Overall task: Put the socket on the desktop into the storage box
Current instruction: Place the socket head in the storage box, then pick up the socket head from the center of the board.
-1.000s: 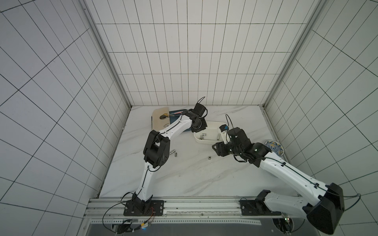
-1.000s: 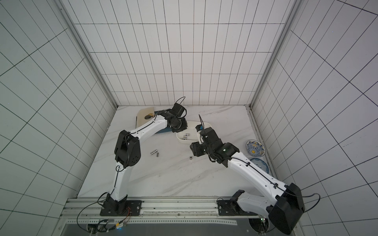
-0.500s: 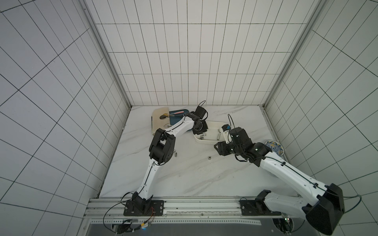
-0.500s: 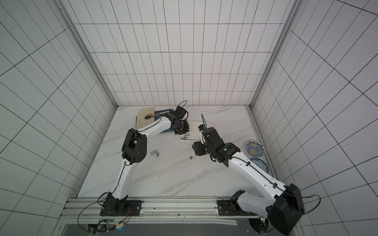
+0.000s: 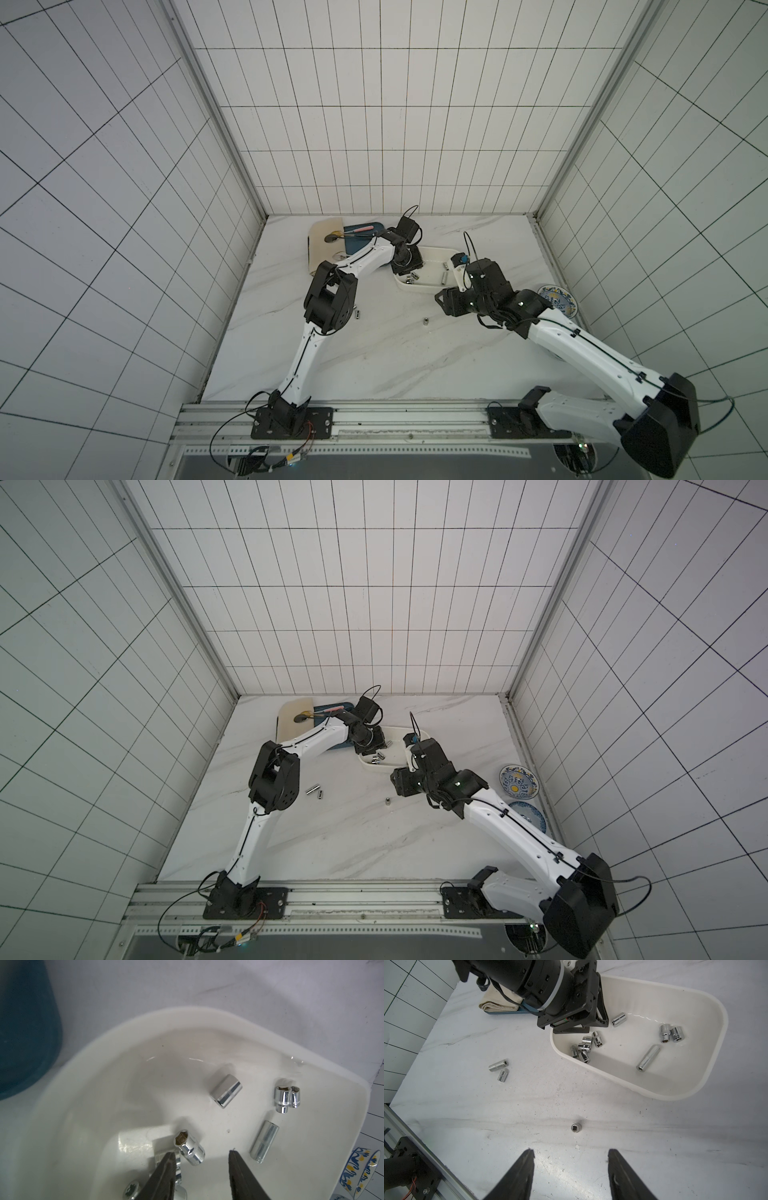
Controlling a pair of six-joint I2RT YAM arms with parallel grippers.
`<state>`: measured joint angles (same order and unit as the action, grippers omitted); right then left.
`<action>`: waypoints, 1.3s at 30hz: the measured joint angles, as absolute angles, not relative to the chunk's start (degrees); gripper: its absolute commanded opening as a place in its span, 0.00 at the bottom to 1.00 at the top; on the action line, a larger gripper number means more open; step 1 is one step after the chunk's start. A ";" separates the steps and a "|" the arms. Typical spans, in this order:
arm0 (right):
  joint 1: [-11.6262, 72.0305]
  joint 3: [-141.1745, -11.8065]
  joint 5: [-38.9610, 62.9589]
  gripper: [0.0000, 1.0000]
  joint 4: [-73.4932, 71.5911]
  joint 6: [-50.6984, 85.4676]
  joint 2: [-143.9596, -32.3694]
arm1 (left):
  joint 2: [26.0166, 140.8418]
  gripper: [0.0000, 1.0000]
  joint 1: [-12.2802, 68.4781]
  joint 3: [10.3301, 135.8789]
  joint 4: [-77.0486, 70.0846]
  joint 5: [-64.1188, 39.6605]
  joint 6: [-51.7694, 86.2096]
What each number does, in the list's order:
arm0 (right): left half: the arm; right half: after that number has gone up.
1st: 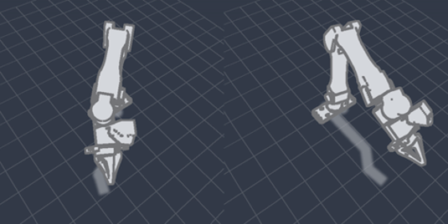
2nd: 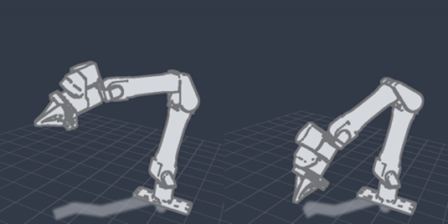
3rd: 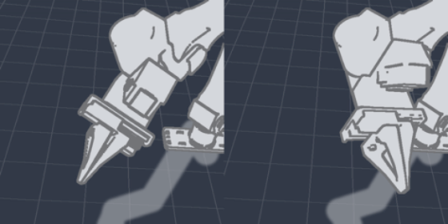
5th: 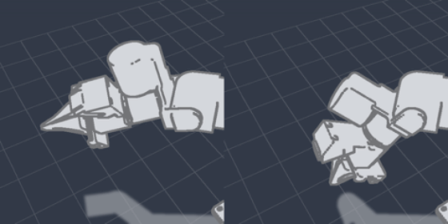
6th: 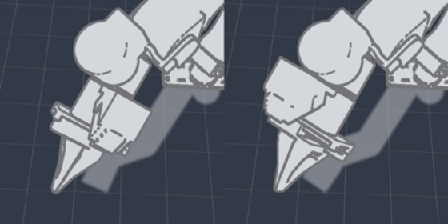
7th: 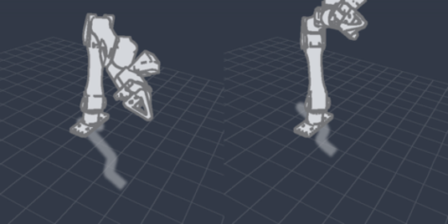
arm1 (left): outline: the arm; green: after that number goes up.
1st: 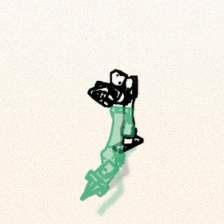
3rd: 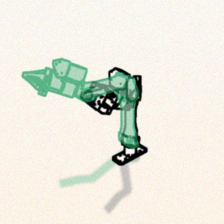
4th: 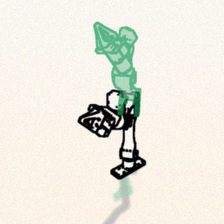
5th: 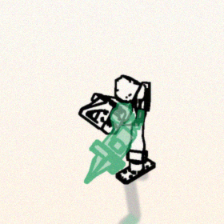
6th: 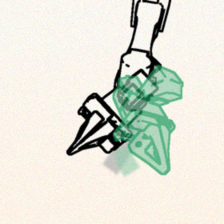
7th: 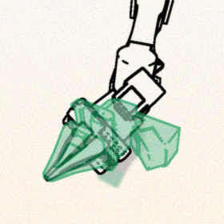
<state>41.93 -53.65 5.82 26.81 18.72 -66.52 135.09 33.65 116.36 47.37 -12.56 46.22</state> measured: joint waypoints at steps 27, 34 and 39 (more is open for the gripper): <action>47.88 -55.83 15.70 0.60 28.84 15.79 -69.60 | 104.66 0.56 29.15 88.03 50.46 -5.54 34.50; 50.15 -57.52 17.58 0.59 29.08 14.57 -71.55 | 93.67 0.56 23.18 74.94 51.33 -2.31 32.95; 50.98 -57.82 17.76 0.59 29.06 14.44 -72.55 | 89.80 0.56 20.78 68.14 51.44 -1.13 32.91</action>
<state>50.98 -57.82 17.76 29.06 14.44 -72.55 89.80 20.78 68.14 51.44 -1.13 32.91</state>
